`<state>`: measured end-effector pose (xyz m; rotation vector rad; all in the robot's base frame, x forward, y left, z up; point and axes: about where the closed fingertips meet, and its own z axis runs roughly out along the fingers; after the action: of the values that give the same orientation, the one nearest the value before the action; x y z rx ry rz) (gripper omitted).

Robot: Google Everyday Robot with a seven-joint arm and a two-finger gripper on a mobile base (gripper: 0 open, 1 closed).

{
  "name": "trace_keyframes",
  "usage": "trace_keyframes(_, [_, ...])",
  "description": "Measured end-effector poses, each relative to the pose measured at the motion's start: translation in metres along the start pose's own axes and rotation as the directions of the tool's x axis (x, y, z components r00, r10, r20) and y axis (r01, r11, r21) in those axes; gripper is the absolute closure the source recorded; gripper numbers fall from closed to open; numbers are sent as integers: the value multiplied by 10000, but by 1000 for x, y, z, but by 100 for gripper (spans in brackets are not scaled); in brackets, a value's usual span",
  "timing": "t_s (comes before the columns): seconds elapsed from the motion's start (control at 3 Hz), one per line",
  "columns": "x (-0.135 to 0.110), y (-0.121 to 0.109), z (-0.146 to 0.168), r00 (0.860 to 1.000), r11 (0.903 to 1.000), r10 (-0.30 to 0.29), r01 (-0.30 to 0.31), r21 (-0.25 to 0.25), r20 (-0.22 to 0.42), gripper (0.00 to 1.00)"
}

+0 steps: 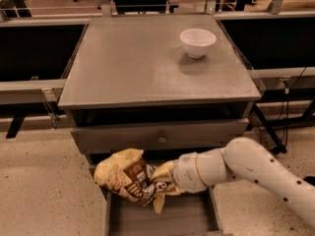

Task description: Pick brown chip bag from bottom drawer and place on counter

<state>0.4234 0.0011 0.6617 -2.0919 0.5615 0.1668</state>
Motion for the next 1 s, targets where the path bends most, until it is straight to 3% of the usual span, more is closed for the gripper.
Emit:
trace_keyframes(0.33, [-35, -76, -34, 9996, 9995, -258, 260, -172, 150, 100])
trace_keyframes(0.67, [-50, -152, -84, 10000, 9984, 84, -83, 557, -30, 100])
trace_keyframes(1.0, [-36, -204, -141, 9905, 9672, 1279, -1132, 2272, -509, 100])
